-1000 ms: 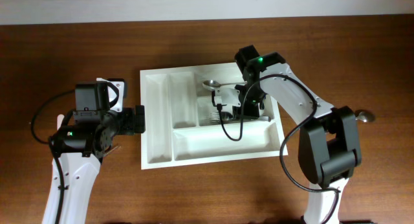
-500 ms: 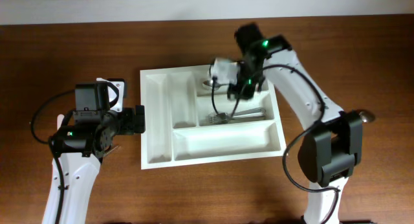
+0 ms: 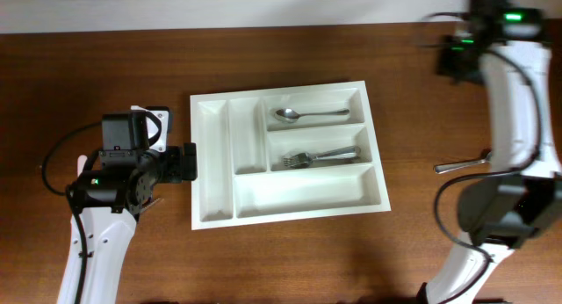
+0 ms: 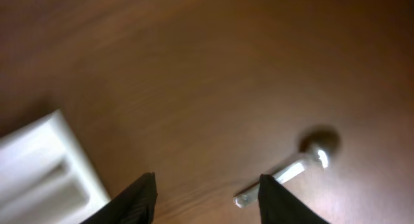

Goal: Pack container
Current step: 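Move the right gripper back and grasp the silver spoon on the right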

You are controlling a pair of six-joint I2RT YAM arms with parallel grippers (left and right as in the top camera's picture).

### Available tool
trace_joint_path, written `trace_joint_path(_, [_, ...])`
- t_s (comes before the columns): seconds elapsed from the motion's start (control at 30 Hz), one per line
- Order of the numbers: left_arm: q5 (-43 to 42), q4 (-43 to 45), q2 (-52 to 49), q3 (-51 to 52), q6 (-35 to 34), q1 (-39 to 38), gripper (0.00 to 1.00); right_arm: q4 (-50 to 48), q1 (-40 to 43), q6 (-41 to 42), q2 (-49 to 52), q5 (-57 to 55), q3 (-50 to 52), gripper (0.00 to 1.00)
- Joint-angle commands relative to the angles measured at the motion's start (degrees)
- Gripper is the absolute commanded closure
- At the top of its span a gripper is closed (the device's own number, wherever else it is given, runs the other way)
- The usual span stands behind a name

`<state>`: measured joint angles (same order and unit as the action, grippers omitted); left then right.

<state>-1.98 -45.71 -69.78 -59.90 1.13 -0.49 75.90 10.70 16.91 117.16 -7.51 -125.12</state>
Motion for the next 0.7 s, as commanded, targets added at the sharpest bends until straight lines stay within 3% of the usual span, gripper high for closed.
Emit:
trace_joint_path(0.0, [-0.6,0.0,0.0,-1.3,1.1,-0.2,0.01,0.4,6.4,15.6,-1.5,2.5,0.8,0.41])
trace_joint_path(0.13, [-0.6,0.0,0.0,-1.3,1.1,-0.2,0.01,-1.0,14.8,21.2,-1.4,5.1,6.4,0.22])
trace_joint_path(0.33, [-0.6,0.1,0.0,-1.3,1.1,-0.2,0.01,-6.6,18.9,21.6,-1.4,8.8,16.9,0.16])
trace_joint_path(0.67, [-0.6,0.0,0.0,-1.3,1.1,-0.2,0.01,-17.0,20.6,23.1,-1.4,10.5,31.0,0.16])
